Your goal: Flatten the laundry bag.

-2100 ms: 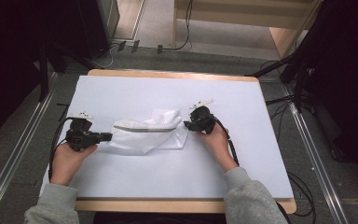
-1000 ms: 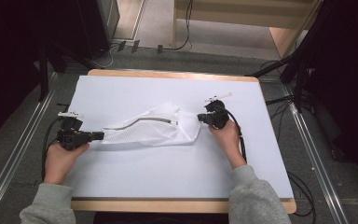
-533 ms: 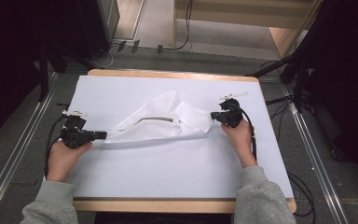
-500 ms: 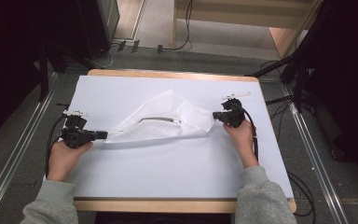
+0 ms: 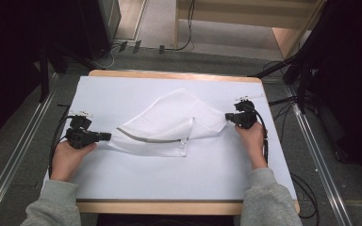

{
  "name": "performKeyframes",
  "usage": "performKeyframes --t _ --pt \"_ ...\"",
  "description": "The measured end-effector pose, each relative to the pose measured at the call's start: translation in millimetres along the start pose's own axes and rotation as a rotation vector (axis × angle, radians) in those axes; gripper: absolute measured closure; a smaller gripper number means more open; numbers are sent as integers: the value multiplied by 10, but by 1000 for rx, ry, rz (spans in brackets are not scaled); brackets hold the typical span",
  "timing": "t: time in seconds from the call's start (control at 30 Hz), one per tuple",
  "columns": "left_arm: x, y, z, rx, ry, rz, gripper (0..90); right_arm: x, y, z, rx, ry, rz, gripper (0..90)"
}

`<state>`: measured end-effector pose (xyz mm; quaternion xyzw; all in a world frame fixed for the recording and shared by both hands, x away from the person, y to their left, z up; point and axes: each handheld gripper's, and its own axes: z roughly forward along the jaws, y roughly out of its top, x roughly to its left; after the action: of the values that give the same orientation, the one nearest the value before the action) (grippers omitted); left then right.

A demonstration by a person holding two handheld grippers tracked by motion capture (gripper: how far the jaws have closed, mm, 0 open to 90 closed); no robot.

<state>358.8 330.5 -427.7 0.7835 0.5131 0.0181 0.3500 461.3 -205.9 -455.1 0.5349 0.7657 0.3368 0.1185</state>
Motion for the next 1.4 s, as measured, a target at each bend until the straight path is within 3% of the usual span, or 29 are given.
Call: performKeyframes --t 0.13,0.43,0.57,0.67,0.87,1.13,1.3,1.4 --pt "5 4 10 6 11 2 900 -44 -14 9 8 -23 4 900" --pt "30 2 44 23 11 -3 895 -94 -38 52 21 -29 27 900" --pt "43 -9 57 22 -5 2 777 -73 -43 71 26 -16 27 888" --pt "8 11 30 -10 -9 28 693 -55 -28 24 -9 5 22 779" --pt "-23 87 32 -30 -2 50 617 17 -28 -90 -41 18 -8 696" --pt "-48 282 207 -21 -17 86 580 232 -187 -304 -36 42 -71 635" --pt "-90 436 405 7 -31 116 535 290 -312 -402 -50 80 -66 572" --pt "-109 516 492 12 -41 140 517 309 -404 -468 -55 79 -67 537"
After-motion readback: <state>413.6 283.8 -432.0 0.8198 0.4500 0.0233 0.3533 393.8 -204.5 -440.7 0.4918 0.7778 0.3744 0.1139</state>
